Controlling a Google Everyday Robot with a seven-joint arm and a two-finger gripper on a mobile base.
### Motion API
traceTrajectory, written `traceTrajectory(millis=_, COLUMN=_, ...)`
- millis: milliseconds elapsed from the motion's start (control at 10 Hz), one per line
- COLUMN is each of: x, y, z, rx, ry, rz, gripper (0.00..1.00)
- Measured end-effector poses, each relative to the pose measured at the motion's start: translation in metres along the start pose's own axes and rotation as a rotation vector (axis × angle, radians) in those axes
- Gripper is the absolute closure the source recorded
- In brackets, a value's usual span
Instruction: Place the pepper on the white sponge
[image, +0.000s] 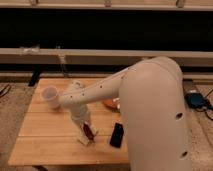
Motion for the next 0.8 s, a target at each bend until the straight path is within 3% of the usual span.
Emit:
traceTrajectory(millis=200, x=0.0002, y=0.0009, z=0.0021, rx=-0.002, ry=0.010, rz=-0.006, gripper=0.20)
traceTrajectory(millis=800, x=0.0014, y=0.0022, z=0.0034, rx=-0.004, ry=0.019, rz=-0.017, gripper=0.20)
